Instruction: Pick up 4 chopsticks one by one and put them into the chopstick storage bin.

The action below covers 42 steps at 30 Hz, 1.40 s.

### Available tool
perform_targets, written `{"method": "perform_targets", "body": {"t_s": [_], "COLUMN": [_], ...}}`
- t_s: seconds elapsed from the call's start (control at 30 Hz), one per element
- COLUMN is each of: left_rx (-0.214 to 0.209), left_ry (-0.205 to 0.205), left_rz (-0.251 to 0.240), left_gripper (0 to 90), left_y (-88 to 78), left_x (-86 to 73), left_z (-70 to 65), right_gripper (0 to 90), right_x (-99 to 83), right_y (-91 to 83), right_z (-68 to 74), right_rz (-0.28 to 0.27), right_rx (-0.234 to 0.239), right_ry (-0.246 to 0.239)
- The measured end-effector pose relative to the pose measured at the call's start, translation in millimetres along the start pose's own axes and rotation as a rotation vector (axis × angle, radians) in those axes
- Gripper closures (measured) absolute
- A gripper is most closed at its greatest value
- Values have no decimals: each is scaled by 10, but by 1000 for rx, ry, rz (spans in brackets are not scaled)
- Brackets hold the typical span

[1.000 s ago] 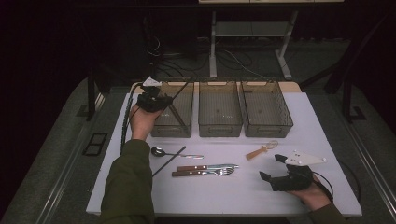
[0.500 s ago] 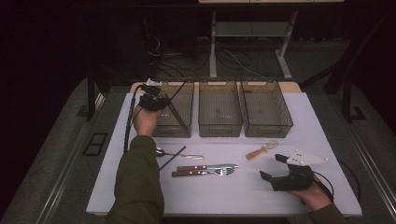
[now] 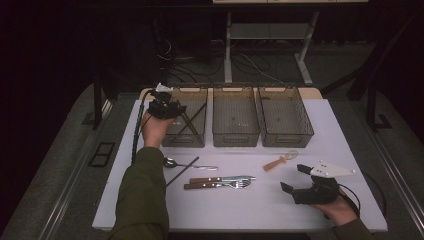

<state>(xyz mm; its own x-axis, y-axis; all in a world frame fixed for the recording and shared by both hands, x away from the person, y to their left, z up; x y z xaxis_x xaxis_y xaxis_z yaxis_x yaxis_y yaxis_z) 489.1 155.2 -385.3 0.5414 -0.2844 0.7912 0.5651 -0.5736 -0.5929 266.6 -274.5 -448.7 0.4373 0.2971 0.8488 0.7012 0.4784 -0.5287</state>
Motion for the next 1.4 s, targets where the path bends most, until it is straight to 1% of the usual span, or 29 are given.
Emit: {"method": "perform_targets", "body": {"t_s": [0.07, 0.13, 0.17, 0.2, 0.3, 0.37, 0.43, 0.47, 0.6, 0.63, 0.7, 0.77, 0.83, 0.93, 0.97, 1.0, 1.1, 1.13, 1.2, 1.23, 1.3, 1.37, 1.4], "left_rx": [-7, -34, -40, -36, -59, -66, -85, -95, -114, -110, -107, -116, -111, -131, -132, -135, -145, -145, -149, -150, -148, -144, -144], "left_ry": [13, 3, 15, 31, 37, 51, 52, 62, 75, 83, 95, 92, 106, 107, 112, 107, 121, 116, 123, 115, 113, 124, 117], "left_rz": [0, -8, -6, -6, -20, -21, -24, -7, -12, -5, -3, -4, -9, -10, -8, -18, -14, -23, -18, -20, -17, -8, -17], "left_gripper": [526, 488, 474, 465, 426, 415, 390, 377, 342, 336, 313, 304, 288, 271, 264, 259, 231, 223, 222, 222, 222, 222, 222], "left_y": [-40, -75, -98, -121, -180, -223, -250, -277, -392, -422, -481, -538, -590, -651, -675, -692, -754, -769, -802, -810, -826, -857, -865], "left_x": [16, 32, 38, 42, 40, 20, -3, -19, -87, -108, -154, -211, -273, -363, -391, -420, -515, -552, -637, -683, -762, -849, -882], "left_z": [-34, -69, -88, -110, -178, -228, -272, -297, -399, -420, -460, -497, -535, -582, -594, -615, -670, -694, -716, -728, -742, -754, -766], "right_gripper": [113, 113, 113, 113, 113, 113, 113, 113, 113, 113, 113, 113, 113, 113, 113, 113, 113, 113, 113, 113, 113, 113, 113], "right_x": [-4, -8, -9, -9, -9, -9, -9, -9, -9, -9, -11, -13, -11, -13, -13, -12, -14, -16, -16, -16, -16, -19, -19], "right_y": [4, 18, 27, 30, 37, 35, 30, 30, 36, 33, 36, 41, 33, 32, 35, 38, 42, 42, 42, 42, 42, 42, 42], "right_z": [6, 10, 14, 23, 32, 31, 29, 28, 19, 23, 16, 16, 25, 32, 31, 30, 29, 28, 23, 22, 20, 24, 25], "right_rz": [6, 9, 10, 14, 16, 16, 14, 14, 16, 15, 20, 19, 15, 18, 18, 18, 19, 21, 22, 22, 21, 23, 23], "right_rx": [4, 4, 5, 9, 11, 10, 10, 10, 8, 10, 10, 7, 7, 8, 7, 5, 5, 4, 3, 3, 3, 2, 2], "right_ry": [-4, -1, -2, -1, -6, -3, -3, -3, -2, 2, -8, -7, -4, -7, -7, -6, -7, -9, -7, -6, -8, -8, -8]}}
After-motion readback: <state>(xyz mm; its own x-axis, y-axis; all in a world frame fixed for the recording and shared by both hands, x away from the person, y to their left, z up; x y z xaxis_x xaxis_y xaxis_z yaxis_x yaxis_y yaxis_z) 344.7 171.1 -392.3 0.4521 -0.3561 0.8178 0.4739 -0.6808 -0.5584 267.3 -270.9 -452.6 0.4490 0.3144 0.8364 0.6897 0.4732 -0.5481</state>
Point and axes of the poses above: each handheld gripper's, and its own axes: y roughly forward along the jaws, x roughly out of its top, z roughly to its left, the point moved 3 cm from there along y, roughly forward along the jaws, and after that the axes turned 8 degrees about -x, right-handed, at the moved point
